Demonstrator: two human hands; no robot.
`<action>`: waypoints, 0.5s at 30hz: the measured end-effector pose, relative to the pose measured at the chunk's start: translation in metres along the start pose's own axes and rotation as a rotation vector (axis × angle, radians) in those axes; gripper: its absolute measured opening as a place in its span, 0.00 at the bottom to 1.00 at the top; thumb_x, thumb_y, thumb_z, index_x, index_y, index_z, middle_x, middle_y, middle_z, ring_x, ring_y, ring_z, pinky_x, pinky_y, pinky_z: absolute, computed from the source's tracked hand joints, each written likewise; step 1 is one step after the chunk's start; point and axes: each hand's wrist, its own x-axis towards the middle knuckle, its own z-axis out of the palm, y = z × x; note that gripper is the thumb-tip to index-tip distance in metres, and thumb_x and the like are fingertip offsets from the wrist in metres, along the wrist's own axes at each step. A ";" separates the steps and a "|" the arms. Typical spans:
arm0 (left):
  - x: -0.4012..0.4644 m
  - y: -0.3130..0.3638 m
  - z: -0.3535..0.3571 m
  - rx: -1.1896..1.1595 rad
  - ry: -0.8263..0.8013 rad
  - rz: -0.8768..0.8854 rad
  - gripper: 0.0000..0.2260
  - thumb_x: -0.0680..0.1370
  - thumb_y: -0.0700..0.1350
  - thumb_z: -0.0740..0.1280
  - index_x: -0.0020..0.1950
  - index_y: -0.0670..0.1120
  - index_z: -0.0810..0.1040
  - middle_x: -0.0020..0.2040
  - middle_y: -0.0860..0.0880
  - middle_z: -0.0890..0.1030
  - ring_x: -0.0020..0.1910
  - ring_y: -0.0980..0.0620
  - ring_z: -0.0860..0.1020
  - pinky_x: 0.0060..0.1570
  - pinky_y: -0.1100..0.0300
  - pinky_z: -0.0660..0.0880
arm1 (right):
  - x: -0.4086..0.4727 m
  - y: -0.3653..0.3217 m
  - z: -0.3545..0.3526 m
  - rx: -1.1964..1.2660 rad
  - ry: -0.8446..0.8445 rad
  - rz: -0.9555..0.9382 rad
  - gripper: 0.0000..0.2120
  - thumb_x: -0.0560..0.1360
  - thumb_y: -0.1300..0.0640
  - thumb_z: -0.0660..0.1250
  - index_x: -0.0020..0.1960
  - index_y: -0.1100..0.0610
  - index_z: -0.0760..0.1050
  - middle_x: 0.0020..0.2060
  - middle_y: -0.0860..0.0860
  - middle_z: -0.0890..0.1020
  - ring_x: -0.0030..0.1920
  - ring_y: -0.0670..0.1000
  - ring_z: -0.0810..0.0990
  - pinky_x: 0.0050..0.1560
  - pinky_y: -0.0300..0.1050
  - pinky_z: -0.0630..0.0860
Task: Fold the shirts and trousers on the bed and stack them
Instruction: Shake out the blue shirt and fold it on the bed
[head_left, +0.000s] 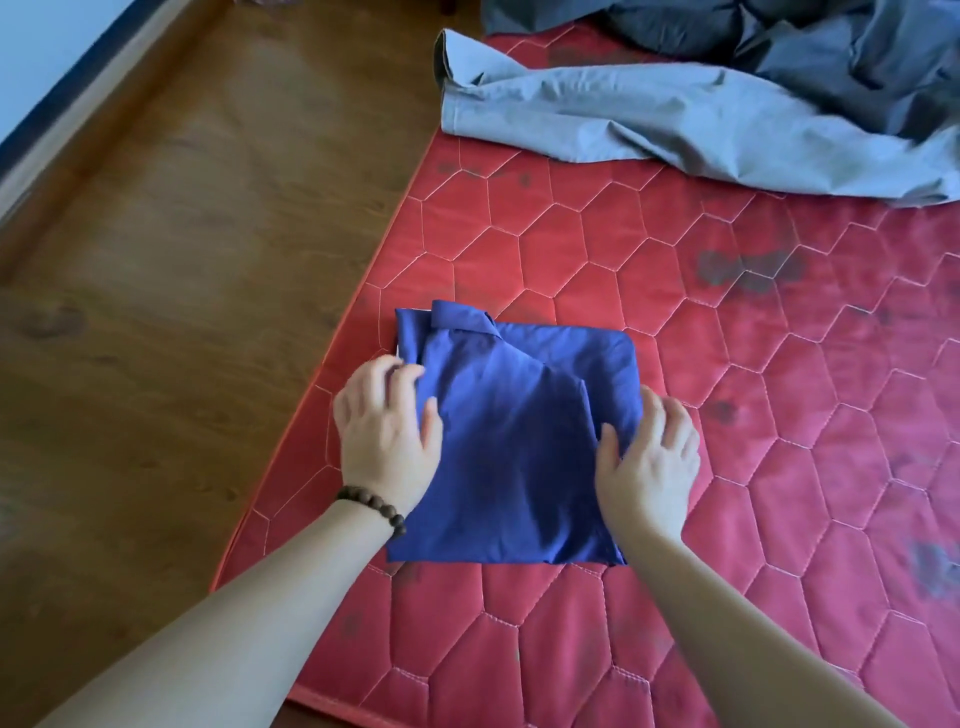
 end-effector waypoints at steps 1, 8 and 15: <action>0.002 0.008 0.005 0.024 -0.005 0.134 0.14 0.73 0.41 0.66 0.58 0.41 0.77 0.62 0.41 0.75 0.64 0.40 0.72 0.61 0.43 0.67 | 0.000 -0.007 0.002 -0.032 0.034 -0.152 0.24 0.74 0.59 0.69 0.68 0.61 0.70 0.65 0.61 0.72 0.65 0.63 0.69 0.65 0.60 0.66; 0.022 0.012 0.067 0.337 -0.384 0.329 0.28 0.76 0.53 0.64 0.75 0.49 0.65 0.78 0.44 0.58 0.77 0.39 0.55 0.73 0.38 0.52 | 0.018 -0.026 0.068 -0.378 -0.335 -0.627 0.27 0.79 0.50 0.60 0.75 0.57 0.62 0.76 0.52 0.62 0.77 0.54 0.55 0.75 0.63 0.46; 0.016 0.000 0.093 0.296 -0.490 0.200 0.29 0.75 0.61 0.55 0.77 0.59 0.56 0.80 0.50 0.48 0.77 0.39 0.45 0.67 0.27 0.47 | 0.022 0.002 0.086 -0.289 -0.273 -0.075 0.28 0.78 0.36 0.45 0.77 0.39 0.48 0.78 0.49 0.48 0.78 0.55 0.42 0.73 0.61 0.33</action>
